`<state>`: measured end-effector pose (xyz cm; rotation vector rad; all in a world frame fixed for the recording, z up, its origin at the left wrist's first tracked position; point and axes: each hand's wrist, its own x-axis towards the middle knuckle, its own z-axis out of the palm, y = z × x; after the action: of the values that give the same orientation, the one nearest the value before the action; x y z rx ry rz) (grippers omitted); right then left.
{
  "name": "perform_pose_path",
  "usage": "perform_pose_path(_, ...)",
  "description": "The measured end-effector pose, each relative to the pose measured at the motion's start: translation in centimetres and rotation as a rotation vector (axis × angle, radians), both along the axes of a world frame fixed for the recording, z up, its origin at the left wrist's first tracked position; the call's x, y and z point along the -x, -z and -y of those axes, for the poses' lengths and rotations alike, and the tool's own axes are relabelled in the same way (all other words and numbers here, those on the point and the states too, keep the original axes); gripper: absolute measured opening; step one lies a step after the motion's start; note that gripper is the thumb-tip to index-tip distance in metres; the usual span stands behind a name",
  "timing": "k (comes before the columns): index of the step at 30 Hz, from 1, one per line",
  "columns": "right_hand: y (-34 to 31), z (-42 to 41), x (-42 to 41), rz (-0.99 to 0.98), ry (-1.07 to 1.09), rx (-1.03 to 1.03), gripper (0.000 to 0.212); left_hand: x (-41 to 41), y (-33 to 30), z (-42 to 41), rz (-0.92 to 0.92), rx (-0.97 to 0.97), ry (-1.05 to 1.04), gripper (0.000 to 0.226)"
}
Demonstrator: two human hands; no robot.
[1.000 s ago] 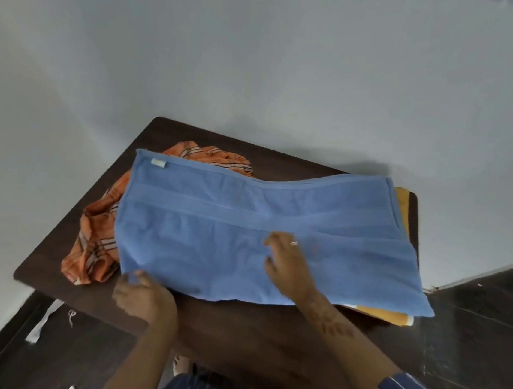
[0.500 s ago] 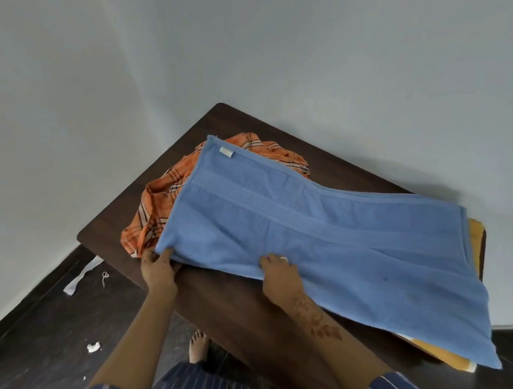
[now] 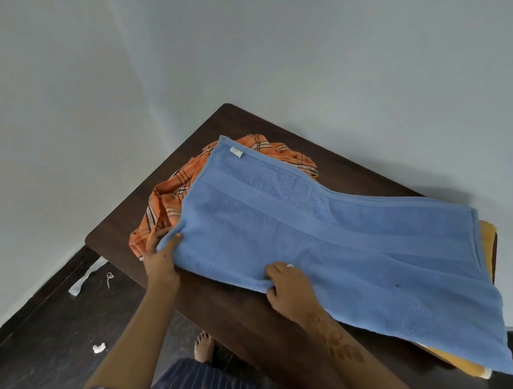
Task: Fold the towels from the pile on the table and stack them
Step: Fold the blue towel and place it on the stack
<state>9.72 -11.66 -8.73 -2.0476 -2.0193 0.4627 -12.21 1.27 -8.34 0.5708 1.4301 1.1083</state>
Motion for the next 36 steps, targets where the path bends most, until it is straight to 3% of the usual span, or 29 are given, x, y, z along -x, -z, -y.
perform_pose_path(3, 0.4, -0.2, -0.8, -0.019, -0.027, 0.308, 0.019, 1.2, 0.7, 0.6, -0.279, -0.054, 0.19, 0.013)
perform_pose_path(6, -0.3, -1.2, -1.5, -0.234, 0.007, 0.497, 0.028, 0.4, 1.2, 2.1, -0.428, -0.049, 0.47, 0.021)
perform_pose_path(8, -1.6, -2.4, -1.8, -0.373, 0.085, 0.423, 0.027, -0.1, 0.5, 1.4, -0.549, -0.073, 0.556, 0.034)
perform_pose_path(11, -3.5, -4.4, -1.8, -0.392, 0.135, 0.211, 0.02, -0.3, -0.1, -0.7, -0.925, -0.238, 0.67, 0.037)
perform_pose_path(12, -4.2, -5.4, -1.5, -0.399, 0.133, 0.177, 0.019, -0.5, -0.7, -1.1, -0.946, -0.296, 0.685, 0.035)
perform_pose_path(16, -7.1, -9.5, 1.6, -0.551, 0.119, 0.13, 0.04, -2.4, -2.9, 0.3, -0.675, -0.462, 0.961, 0.037)
perform_pose_path(18, -8.3, -11.5, 3.4, -0.676, 0.233, 0.142, 0.046, -3.1, -2.4, 1.6, -0.714, -0.559, 1.097, 0.042)
perform_pose_path(21, -7.8, -12.9, 4.6, -0.472, 0.38, 0.157, 0.051, -2.9, -1.3, 2.9, -0.831, -0.641, 1.199, 0.035)
perform_pose_path(23, -6.9, -13.0, 4.8, -0.361, 0.397, 0.166, 0.036, -2.4, -1.2, 3.6, -0.758, -0.501, 1.034, 0.018)
perform_pose_path(25, -6.5, -13.2, 4.8, -0.467, 0.475, 0.136, 0.019, -1.3, -0.6, 2.9, -0.761, -0.287, 0.758, 0.015)
perform_pose_path(26, -6.5, -13.3, 4.8, -0.531, 0.514, 0.11, 0.012, -0.8, 0.0, 2.2, -0.818, -0.205, 0.73, 0.017)
perform_pose_path(28, -6.4, -13.4, 5.0, -0.602, 0.553, 0.043, 0.005, 0.2, 0.7, 0.6, -0.976, -0.112, 0.911, 0.02)
perform_pose_path(30, -6.1, -13.1, 5.3, -0.652, 0.597, -0.022, 0.012, 0.1, 0.7, -0.7, -1.121, -0.094, 1.066, 0.027)
perform_pose_path(33, -5.9, -13.1, 5.9, -0.654, 0.654, -0.112, 0.017, -0.9, 0.2, -1.7, -1.111, -0.101, 1.155, 0.045)
perform_pose_path(35, -6.2, -13.5, 6.3, -0.64, 0.659, -0.188, 0.006, -1.8, -0.2, -1.5, -1.006, -0.178, 1.103, 0.023)
perform_pose_path(36, -6.4, -13.8, 6.5, -0.639, 0.664, -0.232, 0.011, -1.9, -0.4, -1.3, -0.955, -0.216, 1.045, 0.005)
